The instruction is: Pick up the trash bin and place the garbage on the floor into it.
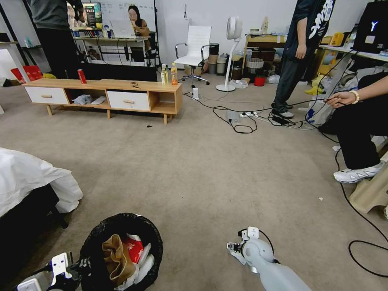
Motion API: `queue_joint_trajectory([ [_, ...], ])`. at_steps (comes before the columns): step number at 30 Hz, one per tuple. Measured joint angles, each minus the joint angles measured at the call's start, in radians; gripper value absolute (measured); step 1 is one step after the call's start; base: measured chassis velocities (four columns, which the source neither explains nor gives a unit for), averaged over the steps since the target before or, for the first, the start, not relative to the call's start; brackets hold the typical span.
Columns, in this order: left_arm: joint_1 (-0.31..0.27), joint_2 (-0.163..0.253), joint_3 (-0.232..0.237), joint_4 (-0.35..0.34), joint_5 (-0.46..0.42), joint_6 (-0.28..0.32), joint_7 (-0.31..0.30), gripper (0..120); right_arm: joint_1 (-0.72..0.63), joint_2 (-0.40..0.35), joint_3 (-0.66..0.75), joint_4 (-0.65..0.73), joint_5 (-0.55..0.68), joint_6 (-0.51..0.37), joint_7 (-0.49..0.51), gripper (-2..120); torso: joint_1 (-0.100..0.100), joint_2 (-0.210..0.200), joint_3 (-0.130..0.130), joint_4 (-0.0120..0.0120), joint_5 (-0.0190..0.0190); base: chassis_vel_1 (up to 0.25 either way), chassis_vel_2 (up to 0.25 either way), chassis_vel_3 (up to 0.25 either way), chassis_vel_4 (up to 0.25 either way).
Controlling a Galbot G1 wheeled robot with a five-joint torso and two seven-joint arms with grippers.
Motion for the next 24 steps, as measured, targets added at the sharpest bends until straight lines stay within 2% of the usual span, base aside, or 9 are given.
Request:
queue_joint_trajectory([
  [16,-0.002,0.002,0.004,0.008,0.000,-0.002,0.001,3,0.021,0.030,0.008,-0.104,-0.059,0.030,-0.038,99,0.000,0.000,0.000,0.0000,0.0000,0.000,0.000,0.000,0.000],
  [24,-0.001,0.002,0.006,0.007,0.001,-0.002,0.001,3,0.030,0.043,0.011,-0.141,-0.090,0.041,-0.050,92,0.000,0.000,0.000,0.0000,0.0000,0.000,0.000,0.000,0.000],
])
